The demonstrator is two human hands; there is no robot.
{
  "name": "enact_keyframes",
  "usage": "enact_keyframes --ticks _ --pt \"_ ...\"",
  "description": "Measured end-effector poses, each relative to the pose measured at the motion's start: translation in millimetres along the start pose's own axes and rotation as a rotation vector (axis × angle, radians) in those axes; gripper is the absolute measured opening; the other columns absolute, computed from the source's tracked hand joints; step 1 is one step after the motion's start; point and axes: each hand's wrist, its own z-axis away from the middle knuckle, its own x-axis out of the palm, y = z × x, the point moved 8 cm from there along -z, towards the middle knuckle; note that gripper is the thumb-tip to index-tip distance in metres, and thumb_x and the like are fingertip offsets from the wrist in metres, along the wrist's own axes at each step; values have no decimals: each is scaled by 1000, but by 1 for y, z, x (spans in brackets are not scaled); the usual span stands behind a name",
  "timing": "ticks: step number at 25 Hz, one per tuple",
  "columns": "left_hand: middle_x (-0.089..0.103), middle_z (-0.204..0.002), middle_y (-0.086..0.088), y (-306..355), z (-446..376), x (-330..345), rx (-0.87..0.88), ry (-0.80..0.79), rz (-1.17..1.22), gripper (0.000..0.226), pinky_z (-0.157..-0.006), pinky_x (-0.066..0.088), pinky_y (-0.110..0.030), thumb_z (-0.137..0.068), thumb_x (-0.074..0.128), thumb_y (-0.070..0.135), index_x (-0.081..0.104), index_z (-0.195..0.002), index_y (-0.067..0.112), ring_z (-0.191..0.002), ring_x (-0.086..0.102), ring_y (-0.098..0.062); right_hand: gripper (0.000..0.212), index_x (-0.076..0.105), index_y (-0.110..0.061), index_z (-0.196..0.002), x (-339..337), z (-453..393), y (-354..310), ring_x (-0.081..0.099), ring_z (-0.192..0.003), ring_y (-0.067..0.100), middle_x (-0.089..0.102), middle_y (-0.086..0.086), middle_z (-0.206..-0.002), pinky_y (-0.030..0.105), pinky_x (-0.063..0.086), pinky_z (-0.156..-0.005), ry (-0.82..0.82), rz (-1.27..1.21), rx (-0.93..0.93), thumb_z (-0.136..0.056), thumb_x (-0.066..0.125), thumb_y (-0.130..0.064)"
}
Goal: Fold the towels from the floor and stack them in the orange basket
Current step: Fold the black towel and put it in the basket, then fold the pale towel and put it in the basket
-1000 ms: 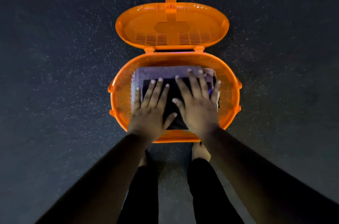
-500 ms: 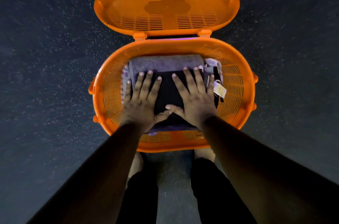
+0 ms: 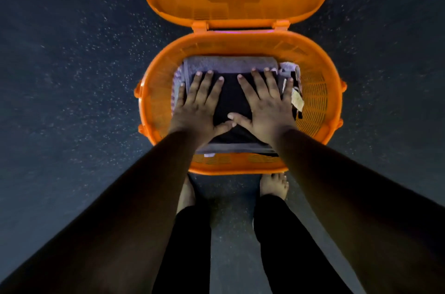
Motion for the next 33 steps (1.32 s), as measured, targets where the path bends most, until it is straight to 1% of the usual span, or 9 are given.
enact_keyframes --ticks 3,7,10,13,16,19,23,29,33 --pt "-10 -172 -6 8 38 -69 -58 -121 22 109 -128 2 -52 -88 45 78 -13 -162 24 -159 -6 -26 94 5 -28 -163 -69 25 -11 -6 -158 27 2 5 -172 66 -9 -121 -145 -35 -1 -91 31 -82" --pt "4 -172 -10 17 135 -173 -234 -182 303 106 -125 19 -47 -88 62 66 4 -165 21 -158 11 -32 97 8 -25 -163 -183 85 -35 -1 -158 23 7 2 -172 56 1 -125 -260 -188 70 -91 49 -74" --pt "13 -171 -11 32 236 -270 -329 -161 402 102 -124 26 -48 -86 67 65 17 -163 21 -155 22 -35 96 18 -22 -162 -294 144 -74 7 -158 23 15 3 -170 54 6 -125 -257 -237 40 -89 56 -71" --pt "18 -170 -11 49 343 -353 -418 -104 497 104 -124 27 -44 -83 68 68 19 -162 21 -154 25 -33 95 21 -20 -161 -393 209 -117 10 -157 25 17 3 -169 54 9 -124 -240 -245 -13 -88 61 -67" --pt "27 -167 -10 51 428 -403 -514 -2 596 103 -122 30 -39 -82 68 70 24 -161 20 -151 31 -31 98 21 -20 -161 -452 258 -161 15 -156 25 21 4 -168 50 14 -125 -227 -209 -97 -86 63 -67" --pt "27 -167 -9 41 500 -435 -568 109 654 103 -121 30 -37 -83 65 72 26 -161 18 -152 30 -29 102 18 -25 -161 -490 295 -212 16 -155 27 18 2 -168 50 15 -123 -232 -102 -210 -83 61 -73" --pt "22 -169 -7 -5 578 -442 -658 173 641 103 -121 28 -38 -84 60 76 22 -162 20 -154 26 -28 101 18 -24 -161 -516 305 -300 16 -155 28 18 6 -169 49 21 -123 -232 -36 -358 -84 63 -71" --pt "21 -170 -5 -129 681 -449 -740 301 691 102 -123 28 -39 -85 58 77 21 -163 22 -155 24 -24 101 13 -26 -162 -540 293 -486 14 -156 27 16 5 -170 52 20 -124 -167 -11 -459 -86 60 -73" --pt "17 -171 -2 -209 729 -466 -766 371 692 102 -123 25 -39 -85 57 77 18 -163 24 -156 20 -21 100 10 -27 -163 -550 289 -593 11 -157 26 12 2 -171 52 16 -125 -180 -32 -509 -88 58 -72"
